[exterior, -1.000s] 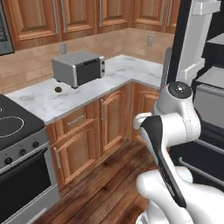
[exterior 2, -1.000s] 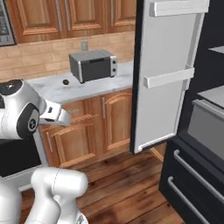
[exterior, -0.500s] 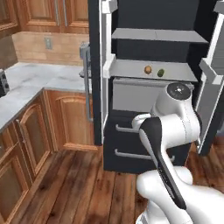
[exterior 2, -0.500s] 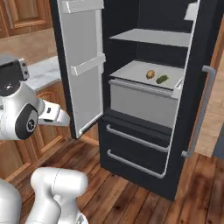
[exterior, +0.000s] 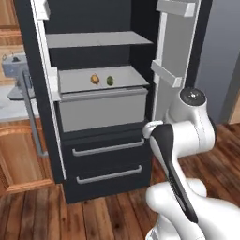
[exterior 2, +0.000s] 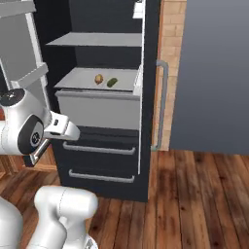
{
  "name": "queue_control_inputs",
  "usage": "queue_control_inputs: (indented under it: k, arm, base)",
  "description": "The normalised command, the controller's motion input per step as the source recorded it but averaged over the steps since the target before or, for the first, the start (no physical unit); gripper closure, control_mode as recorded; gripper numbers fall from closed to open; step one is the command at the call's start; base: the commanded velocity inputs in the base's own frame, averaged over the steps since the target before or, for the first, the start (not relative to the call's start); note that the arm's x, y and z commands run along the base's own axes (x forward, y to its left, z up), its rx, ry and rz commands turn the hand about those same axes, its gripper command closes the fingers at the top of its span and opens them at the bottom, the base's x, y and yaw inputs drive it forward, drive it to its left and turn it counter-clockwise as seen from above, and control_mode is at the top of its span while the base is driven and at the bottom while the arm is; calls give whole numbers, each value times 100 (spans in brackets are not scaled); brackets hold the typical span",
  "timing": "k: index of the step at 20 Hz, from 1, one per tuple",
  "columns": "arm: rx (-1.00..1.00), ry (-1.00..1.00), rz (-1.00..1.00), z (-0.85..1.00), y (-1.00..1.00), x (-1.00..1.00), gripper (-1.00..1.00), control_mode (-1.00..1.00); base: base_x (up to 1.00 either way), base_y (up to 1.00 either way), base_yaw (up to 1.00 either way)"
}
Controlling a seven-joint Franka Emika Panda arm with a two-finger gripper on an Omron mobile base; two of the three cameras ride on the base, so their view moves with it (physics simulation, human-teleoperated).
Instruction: Open the fridge, remove the kiwi, cucumber, and chicken drumstick, and place them on any counter.
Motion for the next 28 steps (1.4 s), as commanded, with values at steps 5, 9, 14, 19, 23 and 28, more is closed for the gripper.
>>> queue_control_inputs:
  k: [5, 9, 14, 19, 23, 28]
  arm:
    - [0, 0, 0, 0, 0, 0, -100, 100]
    - [0, 0, 0, 0, 0, 0, -100, 100]
    - [0, 0, 0, 0, 0, 0, -100, 100]
    - [0, 0, 0, 0, 0, 0, -100, 100]
    - [0, 0, 3, -3, 0, 10, -100, -100]
    - [7, -7, 1, -4, 0, 38, -100, -100]
  base:
    - [92, 34, -25]
    - [100, 46, -4]
    - [100, 38, 10]
    - [100, 29, 17]
    - [40, 10, 6]
    - [0, 0, 0]
